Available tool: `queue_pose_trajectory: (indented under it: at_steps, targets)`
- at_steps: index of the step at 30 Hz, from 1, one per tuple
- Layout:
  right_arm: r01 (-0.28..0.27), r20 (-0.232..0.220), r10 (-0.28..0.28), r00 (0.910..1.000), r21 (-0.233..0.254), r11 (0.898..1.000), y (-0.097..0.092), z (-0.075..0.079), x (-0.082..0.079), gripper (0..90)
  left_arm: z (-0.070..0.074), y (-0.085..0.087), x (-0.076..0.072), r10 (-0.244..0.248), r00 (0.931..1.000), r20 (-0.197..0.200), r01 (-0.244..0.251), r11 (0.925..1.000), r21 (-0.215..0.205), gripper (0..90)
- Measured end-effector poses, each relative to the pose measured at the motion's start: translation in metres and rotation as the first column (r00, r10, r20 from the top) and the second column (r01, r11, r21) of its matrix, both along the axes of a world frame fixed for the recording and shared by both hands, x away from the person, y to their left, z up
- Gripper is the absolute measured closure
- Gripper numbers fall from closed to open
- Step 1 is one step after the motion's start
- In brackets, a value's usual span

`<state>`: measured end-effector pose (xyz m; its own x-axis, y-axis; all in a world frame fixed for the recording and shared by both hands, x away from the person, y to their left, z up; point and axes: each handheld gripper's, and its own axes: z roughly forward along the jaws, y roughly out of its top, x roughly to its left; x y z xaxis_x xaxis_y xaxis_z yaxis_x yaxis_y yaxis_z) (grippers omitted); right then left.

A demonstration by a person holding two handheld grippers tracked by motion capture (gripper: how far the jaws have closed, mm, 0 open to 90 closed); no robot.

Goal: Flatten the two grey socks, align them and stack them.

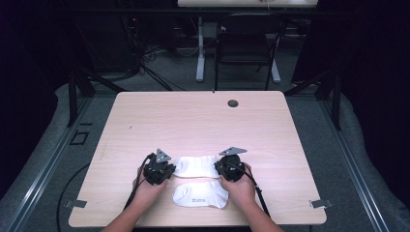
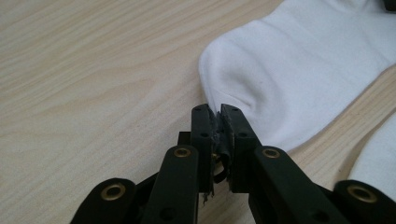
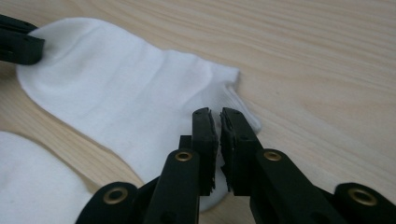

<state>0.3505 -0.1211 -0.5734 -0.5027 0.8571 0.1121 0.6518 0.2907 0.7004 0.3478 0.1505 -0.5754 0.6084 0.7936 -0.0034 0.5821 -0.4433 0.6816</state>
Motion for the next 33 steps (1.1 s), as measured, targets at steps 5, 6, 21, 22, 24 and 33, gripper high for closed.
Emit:
queue_pose_trajectory:
  at_steps: [5,6,21,22,24,33]
  targets:
    - [0.010,-0.005,-0.010,0.9999,-0.013,1.000,-0.007,-0.004,0.000,86.6,-0.001,0.002,-0.001,0.007,1.0000,0.006,-0.007,0.9999,-0.011,84.3]
    - [0.005,0.000,-0.005,1.0000,-0.012,1.000,-0.007,-0.004,-0.001,87.2,-0.001,0.003,-0.001,0.004,1.0000,0.003,-0.004,0.9999,-0.011,84.3]
    - [-0.001,0.008,0.001,1.0000,-0.024,1.000,-0.010,-0.004,0.000,89.4,-0.001,0.008,-0.006,0.002,0.9998,-0.020,-0.003,0.9995,-0.032,82.5]
    - [-0.002,0.007,0.002,1.0000,-0.026,1.000,-0.010,-0.004,0.000,89.2,-0.001,0.008,-0.007,0.007,0.9997,-0.023,-0.007,0.9990,-0.044,81.4]
    - [-0.003,0.006,0.003,1.0000,-0.023,1.000,-0.010,-0.004,0.000,88.8,0.000,0.008,-0.007,0.002,0.9996,-0.028,-0.004,0.9990,-0.044,78.3]
    - [-0.025,0.023,0.025,0.9994,-0.003,1.000,-0.016,0.005,0.000,81.1,0.011,0.015,-0.003,0.004,0.9999,-0.016,-0.006,0.9966,-0.082,67.9]
